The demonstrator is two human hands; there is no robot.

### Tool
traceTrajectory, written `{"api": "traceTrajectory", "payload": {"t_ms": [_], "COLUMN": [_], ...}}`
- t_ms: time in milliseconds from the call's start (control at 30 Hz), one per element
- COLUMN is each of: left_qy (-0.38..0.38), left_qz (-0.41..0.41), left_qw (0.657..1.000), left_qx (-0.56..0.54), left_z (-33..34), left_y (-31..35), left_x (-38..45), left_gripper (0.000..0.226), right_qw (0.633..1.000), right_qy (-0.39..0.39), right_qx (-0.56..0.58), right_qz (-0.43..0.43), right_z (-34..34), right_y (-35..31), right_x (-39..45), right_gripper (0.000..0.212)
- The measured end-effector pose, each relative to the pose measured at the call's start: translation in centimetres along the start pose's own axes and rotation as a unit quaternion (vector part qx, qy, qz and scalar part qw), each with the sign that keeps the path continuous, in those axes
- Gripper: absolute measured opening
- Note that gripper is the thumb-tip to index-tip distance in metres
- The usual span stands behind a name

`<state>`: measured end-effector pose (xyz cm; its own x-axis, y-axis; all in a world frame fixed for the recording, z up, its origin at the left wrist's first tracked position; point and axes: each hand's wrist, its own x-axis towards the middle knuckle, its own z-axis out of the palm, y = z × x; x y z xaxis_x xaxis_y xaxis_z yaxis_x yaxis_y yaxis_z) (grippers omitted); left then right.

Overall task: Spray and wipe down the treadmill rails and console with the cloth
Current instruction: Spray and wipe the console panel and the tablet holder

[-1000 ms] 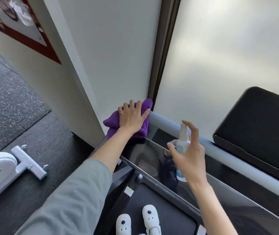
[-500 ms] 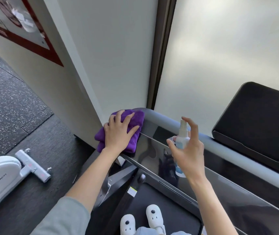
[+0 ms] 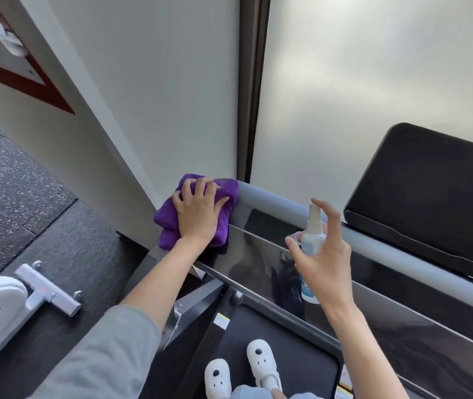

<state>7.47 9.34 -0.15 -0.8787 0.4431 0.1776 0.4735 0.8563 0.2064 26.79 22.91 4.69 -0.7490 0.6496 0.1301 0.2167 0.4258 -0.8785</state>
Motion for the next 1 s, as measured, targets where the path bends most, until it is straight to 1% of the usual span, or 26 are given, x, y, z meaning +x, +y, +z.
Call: {"api": "traceTrajectory", "payload": {"t_ms": [100,167,200,267,333,433,500,567,633,700,800,867,933,1000], "left_qy": [0.046,0.069,0.071,0.053,0.039,0.002,-0.019,-0.016,-0.005,-0.011,-0.029,-0.012,0.014,0.006], "left_qz": [0.091,0.127,0.125,0.094,0.089,0.126,0.116,0.099,0.080,0.073,0.130,0.158,0.127,0.072], "left_qw": [0.994,0.989,0.989,0.986,0.982,0.982,0.986,0.988,0.990,0.990,0.983,0.980,0.987,0.993], "left_qx": [0.030,0.006,-0.035,-0.124,-0.164,-0.138,-0.117,-0.118,-0.120,-0.124,-0.129,-0.119,-0.103,-0.093], "left_z": [-0.2,0.4,0.8,1.7,2.4,2.7,2.7,2.8,2.9,2.7,2.1,2.0,2.3,2.8], "left_y": [-0.1,0.6,1.2,2.6,3.3,2.4,2.0,2.6,3.3,3.6,3.6,3.5,2.9,2.6], "left_x": [-3.1,-5.6,-6.9,-9.2,-10.2,-8.5,-6.2,-4.9,-4.9,-5.7,-8.0,-9.9,-10.5,-9.1], "left_gripper": [0.029,0.024,0.023,0.024,0.029,0.037,0.041,0.042,0.036,0.027,0.026,0.031,0.034,0.034], "right_qw": [1.000,1.000,1.000,1.000,1.000,1.000,1.000,1.000,1.000,1.000,0.999,0.999,0.999,1.000], "right_qy": [-0.010,-0.014,-0.015,-0.014,-0.015,-0.019,-0.016,-0.012,-0.010,-0.010,-0.013,-0.011,-0.001,0.003], "right_qx": [0.000,0.000,-0.002,-0.006,-0.003,-0.013,-0.018,-0.016,-0.010,-0.004,0.005,0.002,-0.003,-0.007], "right_qz": [0.001,-0.004,-0.007,-0.012,-0.014,-0.020,-0.016,-0.016,-0.024,-0.029,-0.033,-0.035,-0.034,-0.025], "right_z": [0.7,1.0,1.1,1.2,1.2,1.3,1.4,1.4,1.4,1.3,0.9,0.5,0.1,-0.3], "right_y": [-0.1,-0.2,-0.1,0.0,0.1,0.2,0.2,0.0,-0.3,-0.6,-1.0,-1.0,-0.8,-0.5], "right_x": [-0.2,-0.3,-0.4,-0.4,-0.3,0.1,0.5,0.7,0.8,0.8,0.5,0.4,0.3,0.2], "right_gripper": [0.074,0.075,0.075,0.075,0.075,0.074,0.074,0.073,0.072,0.070,0.070,0.071,0.071,0.073]}}
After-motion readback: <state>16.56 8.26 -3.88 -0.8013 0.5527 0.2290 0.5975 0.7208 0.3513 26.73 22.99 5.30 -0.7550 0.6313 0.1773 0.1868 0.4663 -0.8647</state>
